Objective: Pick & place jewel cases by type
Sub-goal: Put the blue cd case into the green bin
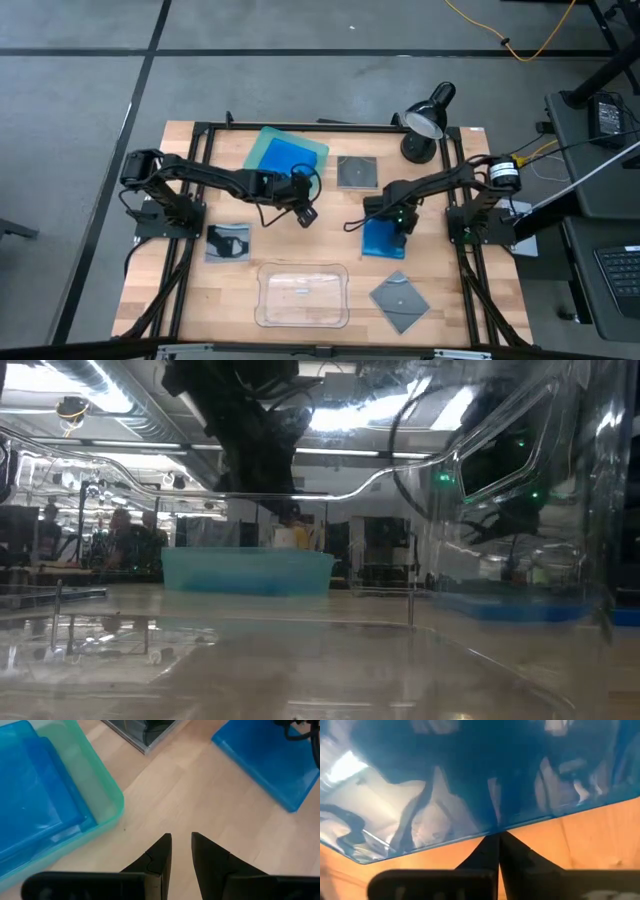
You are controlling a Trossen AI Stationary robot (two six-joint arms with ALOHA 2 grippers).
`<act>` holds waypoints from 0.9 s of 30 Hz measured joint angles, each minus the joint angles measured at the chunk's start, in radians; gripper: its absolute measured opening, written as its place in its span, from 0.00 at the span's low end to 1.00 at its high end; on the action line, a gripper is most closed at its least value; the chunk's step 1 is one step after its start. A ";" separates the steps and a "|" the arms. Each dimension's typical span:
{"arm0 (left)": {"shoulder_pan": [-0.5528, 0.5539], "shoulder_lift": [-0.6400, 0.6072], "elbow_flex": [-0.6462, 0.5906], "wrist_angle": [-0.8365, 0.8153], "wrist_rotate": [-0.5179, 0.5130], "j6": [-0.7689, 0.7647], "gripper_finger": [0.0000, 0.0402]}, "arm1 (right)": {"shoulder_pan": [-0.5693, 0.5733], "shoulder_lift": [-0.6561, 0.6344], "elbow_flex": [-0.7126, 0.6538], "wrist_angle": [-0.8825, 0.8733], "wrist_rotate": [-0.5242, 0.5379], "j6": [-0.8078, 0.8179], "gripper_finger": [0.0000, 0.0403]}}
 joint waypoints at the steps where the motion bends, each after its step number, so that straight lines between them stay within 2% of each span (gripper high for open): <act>1: 0.000 0.000 0.000 0.001 0.001 0.000 0.17 | -0.005 0.002 0.009 0.009 -0.006 -0.003 0.02; 6: -0.003 0.000 0.000 0.008 0.006 0.000 0.17 | -0.027 0.000 0.049 0.127 -0.019 -0.020 0.02; 11: -0.003 0.000 0.000 0.005 0.042 -0.022 0.17 | -0.044 0.000 0.066 0.327 -0.030 -0.041 0.02; 12: -0.003 0.000 0.000 0.002 0.051 -0.033 0.17 | -0.047 0.001 0.068 0.406 -0.030 -0.041 0.02; 14: -0.004 -0.001 0.000 -0.012 0.063 -0.046 0.17 | -0.054 0.014 0.094 0.672 -0.008 -0.046 0.02; 19: -0.005 -0.047 -0.001 -0.066 0.075 -0.055 0.17 | -0.064 -0.019 0.089 0.599 -0.001 -0.070 0.02; 21: -0.005 -0.086 0.001 -0.063 0.068 -0.058 0.17 | -0.070 -0.074 0.090 0.576 0.007 -0.074 0.02; 25: -0.014 -0.184 0.001 -0.079 -0.004 -0.036 0.17 | -0.087 -0.108 0.087 0.538 0.020 -0.110 0.02; 27: -0.019 -0.228 0.001 -0.103 -0.022 -0.010 0.17 | -0.087 -0.116 0.086 0.574 0.020 -0.136 0.02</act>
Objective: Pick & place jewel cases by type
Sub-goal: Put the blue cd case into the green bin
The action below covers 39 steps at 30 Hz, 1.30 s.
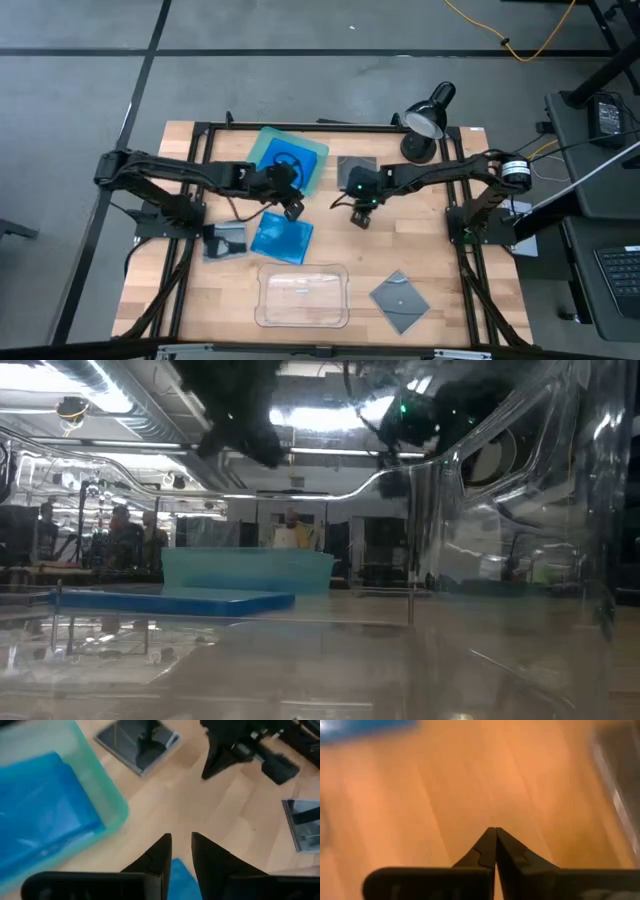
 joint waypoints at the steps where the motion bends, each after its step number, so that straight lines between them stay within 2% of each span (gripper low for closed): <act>1: -0.003 -0.016 0.000 0.004 -0.002 0.002 0.17 | 0.001 -0.009 0.007 0.012 -0.003 -0.017 0.02; 8: -0.097 -0.048 0.000 -0.314 -0.018 -0.171 0.17 | 0.000 0.005 0.005 0.068 -0.009 -0.152 0.02; 15: -0.247 -0.015 -0.004 -0.458 -0.055 -0.330 0.17 | 0.002 0.037 0.004 0.141 -0.035 -0.275 0.02; 17: -0.284 -0.014 -0.048 -0.438 -0.017 -0.368 0.17 | 0.002 0.048 0.004 0.143 -0.034 -0.299 0.02; 22: -0.390 -0.013 -0.219 -0.196 0.097 -0.542 0.17 | -0.019 0.049 0.004 0.161 -0.030 -0.308 0.02; 28: -0.481 -0.013 -0.293 -0.099 0.079 -0.703 0.17 | -0.047 0.049 0.003 0.148 -0.043 -0.327 0.02; 39: -0.509 -0.013 -0.391 -0.063 0.088 -0.761 0.17 | -0.053 0.049 0.003 0.149 -0.055 -0.379 0.02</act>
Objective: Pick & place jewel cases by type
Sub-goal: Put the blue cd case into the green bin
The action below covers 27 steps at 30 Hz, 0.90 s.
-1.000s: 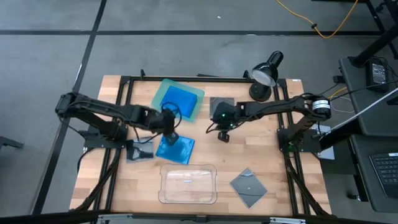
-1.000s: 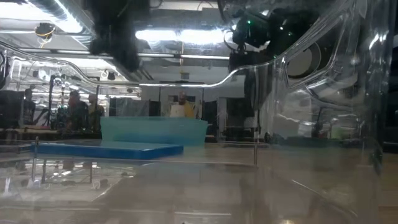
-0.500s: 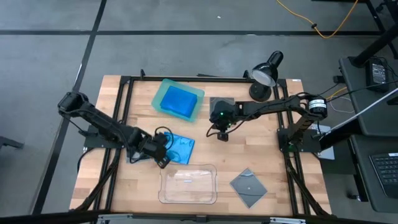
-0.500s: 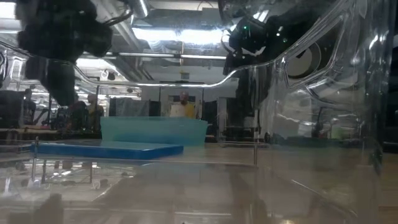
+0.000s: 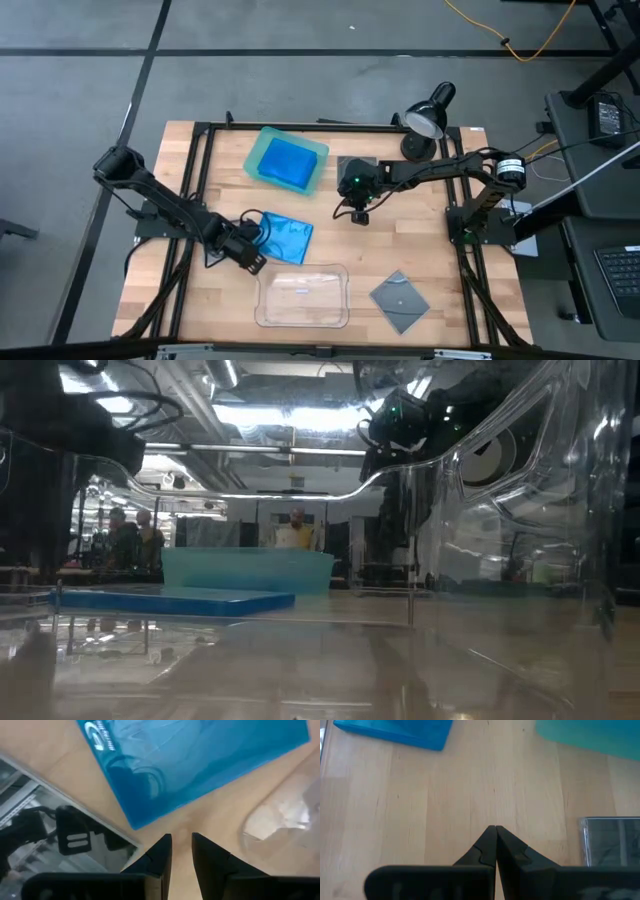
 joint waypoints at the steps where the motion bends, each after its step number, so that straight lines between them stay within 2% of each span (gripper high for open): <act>1: 0.004 0.000 -0.010 -0.001 0.001 0.001 0.16 | 0.000 0.000 0.000 0.000 0.000 0.000 0.02; 6: 0.034 -0.001 -0.056 0.010 0.007 0.018 0.13 | 0.000 0.000 0.000 -0.001 0.000 0.000 0.02; 15: 0.130 -0.002 -0.064 0.015 -0.002 0.162 0.08 | 0.000 0.000 0.000 -0.009 0.000 -0.005 0.02; 24: 0.294 0.011 -0.067 0.016 -0.109 0.398 0.08 | -0.004 0.000 0.000 -0.009 0.000 -0.026 0.02; 27: 0.354 0.028 -0.067 0.111 -0.109 0.520 0.07 | -0.008 0.000 0.000 -0.009 0.000 -0.033 0.02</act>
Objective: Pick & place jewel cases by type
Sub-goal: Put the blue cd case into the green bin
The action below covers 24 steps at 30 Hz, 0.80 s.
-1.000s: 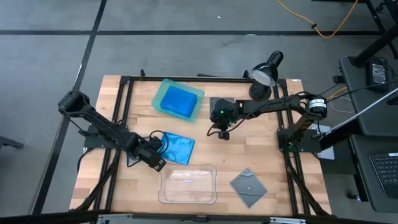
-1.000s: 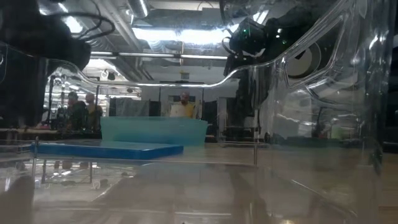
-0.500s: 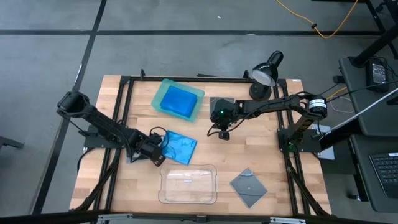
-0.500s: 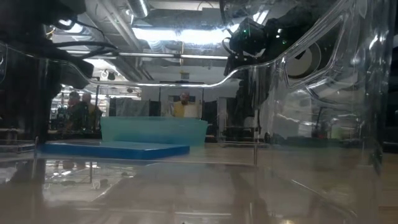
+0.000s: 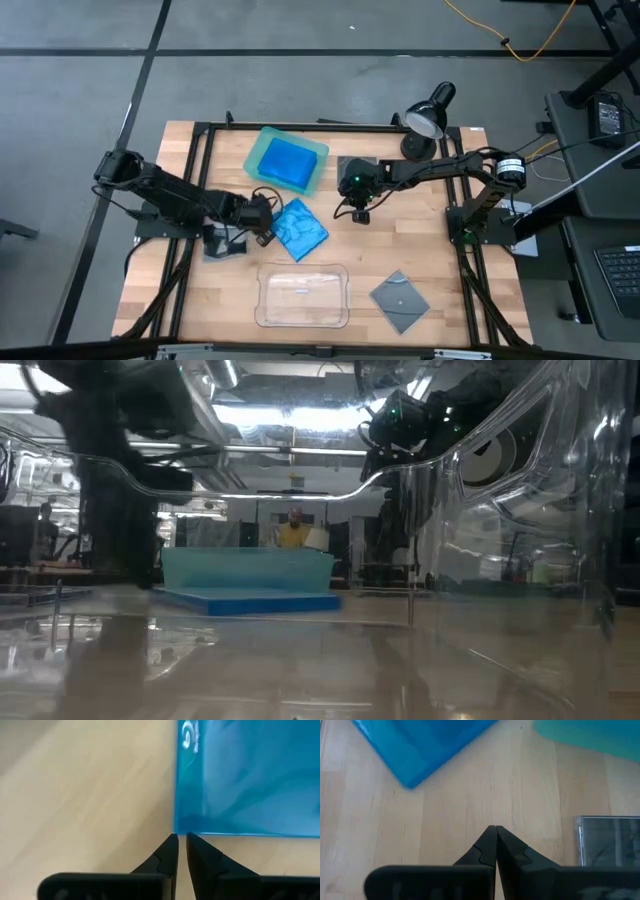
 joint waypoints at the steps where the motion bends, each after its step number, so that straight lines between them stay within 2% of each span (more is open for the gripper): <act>1: 0.015 0.004 0.000 0.045 0.000 0.033 0.07 | -0.002 0.000 0.000 0.000 0.000 -0.004 0.02; 6: 0.078 0.024 0.000 0.193 0.016 0.084 0.07 | -0.010 0.000 0.000 -0.001 0.000 -0.007 0.02; 11: 0.091 0.018 0.000 0.179 0.066 0.060 0.07 | -0.016 0.000 0.000 -0.016 0.000 -0.014 0.02; 16: 0.053 0.015 0.000 0.142 0.117 0.012 0.07 | -0.016 -0.001 0.000 -0.027 0.000 -0.021 0.02; 24: 0.029 0.046 0.000 0.065 0.105 0.003 0.07 | -0.038 -0.001 0.000 -0.026 0.000 -0.050 0.02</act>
